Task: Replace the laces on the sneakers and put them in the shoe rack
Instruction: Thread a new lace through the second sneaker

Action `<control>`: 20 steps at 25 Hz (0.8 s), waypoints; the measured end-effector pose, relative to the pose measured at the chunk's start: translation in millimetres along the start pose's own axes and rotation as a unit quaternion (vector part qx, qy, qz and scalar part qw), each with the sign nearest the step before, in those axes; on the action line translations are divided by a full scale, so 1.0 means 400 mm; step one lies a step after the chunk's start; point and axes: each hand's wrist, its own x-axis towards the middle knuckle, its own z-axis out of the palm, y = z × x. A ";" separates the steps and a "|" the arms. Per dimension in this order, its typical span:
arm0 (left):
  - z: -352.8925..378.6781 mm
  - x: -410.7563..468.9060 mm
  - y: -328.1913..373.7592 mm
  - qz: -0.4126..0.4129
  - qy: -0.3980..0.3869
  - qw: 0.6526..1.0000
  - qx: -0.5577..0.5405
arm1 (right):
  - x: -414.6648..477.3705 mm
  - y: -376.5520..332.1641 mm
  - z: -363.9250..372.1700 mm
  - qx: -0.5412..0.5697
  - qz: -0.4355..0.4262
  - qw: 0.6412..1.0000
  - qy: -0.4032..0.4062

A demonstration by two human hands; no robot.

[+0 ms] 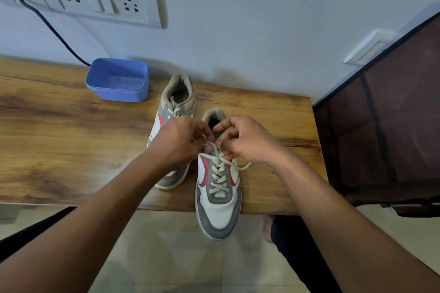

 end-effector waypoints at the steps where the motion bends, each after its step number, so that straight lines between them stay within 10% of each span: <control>1: -0.007 0.004 -0.005 0.001 -0.014 1.000 -0.003 | 0.001 0.000 0.000 0.002 0.003 1.000 -0.007; 9: -0.034 -0.002 -0.030 0.037 -0.087 0.995 -0.010 | -0.004 -0.018 -0.003 0.003 0.018 0.997 -0.078; 20: -0.054 -0.017 -0.040 0.054 -0.156 0.986 -0.015 | -0.016 -0.007 0.044 0.056 0.024 0.997 0.038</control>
